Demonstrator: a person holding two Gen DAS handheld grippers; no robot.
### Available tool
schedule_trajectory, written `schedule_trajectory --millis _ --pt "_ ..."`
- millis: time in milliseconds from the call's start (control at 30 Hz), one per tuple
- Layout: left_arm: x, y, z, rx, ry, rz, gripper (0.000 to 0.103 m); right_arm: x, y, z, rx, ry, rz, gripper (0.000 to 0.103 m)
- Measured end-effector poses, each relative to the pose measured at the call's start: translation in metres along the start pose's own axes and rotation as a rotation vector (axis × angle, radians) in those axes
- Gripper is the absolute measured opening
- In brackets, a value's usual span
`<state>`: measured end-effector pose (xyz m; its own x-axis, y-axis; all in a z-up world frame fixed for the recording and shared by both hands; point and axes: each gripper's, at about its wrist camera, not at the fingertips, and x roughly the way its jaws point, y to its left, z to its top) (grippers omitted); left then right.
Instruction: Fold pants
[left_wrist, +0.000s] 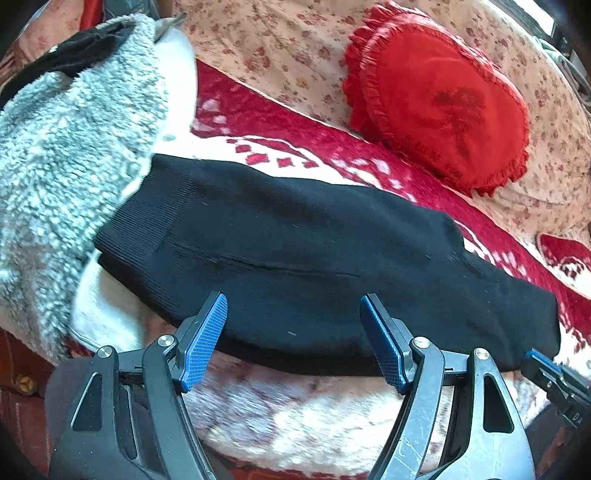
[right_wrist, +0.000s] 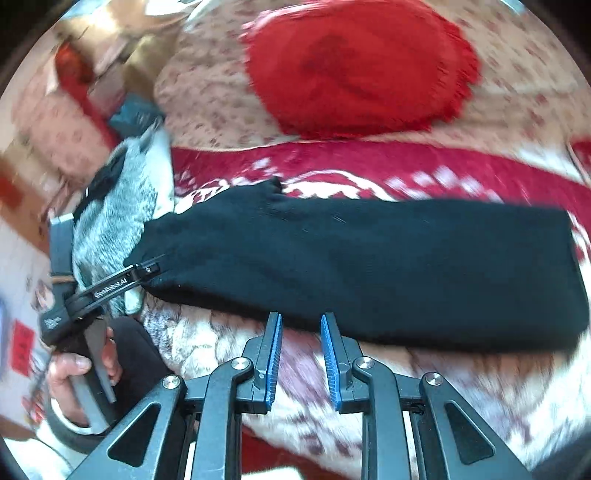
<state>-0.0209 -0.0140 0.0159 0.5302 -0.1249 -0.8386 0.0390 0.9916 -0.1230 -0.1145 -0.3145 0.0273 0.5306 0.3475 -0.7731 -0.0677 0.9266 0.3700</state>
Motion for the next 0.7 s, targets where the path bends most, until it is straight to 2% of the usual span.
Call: schedule_trajectory --millis 167,267,400,533,633,700 --pt "0.008 0.028 0.008 -0.038 -0.005 0.060 0.075 0.043 0.039 0.023 -0.083 0.006 0.028 0.020" --pt "0.016 0.043 0.011 -0.069 0.007 0.051 0.075 0.074 0.057 0.033 -0.132 0.036 0.007 0.020" --pt "0.026 0.045 0.011 -0.055 0.016 0.061 0.075 0.101 0.070 0.029 -0.169 0.080 0.006 0.020" --pt "0.028 0.038 0.011 -0.027 0.008 0.094 0.075 0.102 0.079 0.028 -0.225 0.068 -0.016 0.020" --pt "0.024 0.034 0.013 -0.032 0.003 0.084 0.075 0.093 0.070 0.033 -0.166 0.078 0.028 0.020" --pt "0.019 0.031 0.013 -0.034 -0.003 0.075 0.075 0.084 0.064 0.035 -0.152 0.058 0.021 0.020"
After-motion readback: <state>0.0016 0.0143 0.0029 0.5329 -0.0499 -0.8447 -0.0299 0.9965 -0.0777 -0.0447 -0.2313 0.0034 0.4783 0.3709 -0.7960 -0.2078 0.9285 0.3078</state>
